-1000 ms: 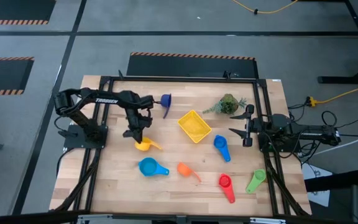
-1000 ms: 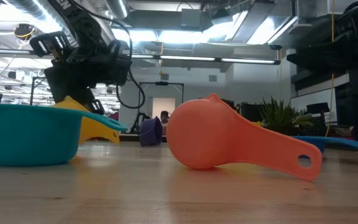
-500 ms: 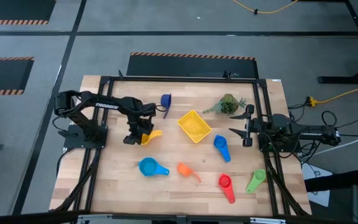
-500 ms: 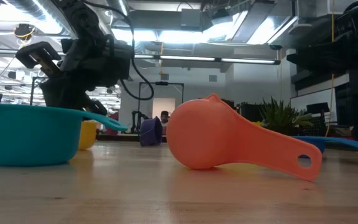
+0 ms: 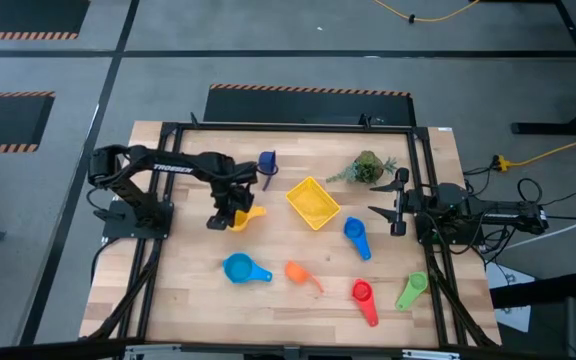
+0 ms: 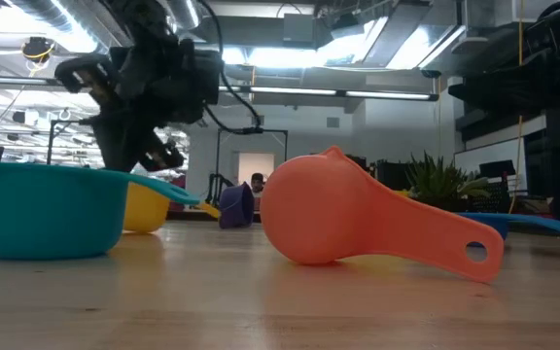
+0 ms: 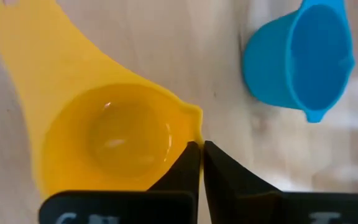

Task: Nest measuring cups in basket
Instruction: Stack the yellow measuring cup on top of the light blue measuring cup

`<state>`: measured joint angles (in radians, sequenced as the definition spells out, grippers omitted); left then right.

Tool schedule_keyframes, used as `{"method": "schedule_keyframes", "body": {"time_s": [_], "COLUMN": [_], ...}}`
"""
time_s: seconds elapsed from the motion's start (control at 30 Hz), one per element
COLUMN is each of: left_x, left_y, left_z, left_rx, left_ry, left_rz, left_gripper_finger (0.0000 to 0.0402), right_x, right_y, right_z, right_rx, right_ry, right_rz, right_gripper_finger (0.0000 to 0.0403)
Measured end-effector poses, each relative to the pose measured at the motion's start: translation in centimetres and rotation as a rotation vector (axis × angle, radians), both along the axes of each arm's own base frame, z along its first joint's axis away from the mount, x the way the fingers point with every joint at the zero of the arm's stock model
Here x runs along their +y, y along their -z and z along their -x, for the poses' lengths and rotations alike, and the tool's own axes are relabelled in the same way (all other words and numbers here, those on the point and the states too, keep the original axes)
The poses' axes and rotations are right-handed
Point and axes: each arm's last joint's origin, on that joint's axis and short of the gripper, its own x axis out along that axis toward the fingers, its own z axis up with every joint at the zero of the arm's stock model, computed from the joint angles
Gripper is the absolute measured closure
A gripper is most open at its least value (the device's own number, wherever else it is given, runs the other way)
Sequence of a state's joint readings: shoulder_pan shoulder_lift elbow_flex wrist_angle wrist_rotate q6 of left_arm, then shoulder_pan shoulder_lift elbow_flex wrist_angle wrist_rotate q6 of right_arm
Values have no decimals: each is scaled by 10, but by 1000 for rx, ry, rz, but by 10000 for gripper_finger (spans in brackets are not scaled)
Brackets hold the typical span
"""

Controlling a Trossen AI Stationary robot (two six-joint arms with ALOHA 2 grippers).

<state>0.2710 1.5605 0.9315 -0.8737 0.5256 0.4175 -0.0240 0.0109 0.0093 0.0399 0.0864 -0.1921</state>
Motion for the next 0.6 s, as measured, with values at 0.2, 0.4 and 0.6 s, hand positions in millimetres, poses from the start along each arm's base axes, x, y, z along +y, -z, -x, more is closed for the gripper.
{"method": "schedule_keyframes", "body": {"time_s": [0.2, 0.4, 0.6], "left_x": [-6, -21, -35], "left_y": [-17, -24, -32], "left_z": [-8, -14, -21], "left_rx": [-5, -17, -30], "left_ry": [29, 72, 101], "left_rz": [5, 9, 9], "left_gripper_finger": [401, 401, 401], "right_x": [0, 0, 0], "right_y": [0, 0, 0], "right_z": [0, 0, 0], "right_rx": [0, 0, 0], "right_ry": [0, 0, -1], "right_rz": [0, 0, 0], "right_gripper_finger": [155, 155, 155]}}
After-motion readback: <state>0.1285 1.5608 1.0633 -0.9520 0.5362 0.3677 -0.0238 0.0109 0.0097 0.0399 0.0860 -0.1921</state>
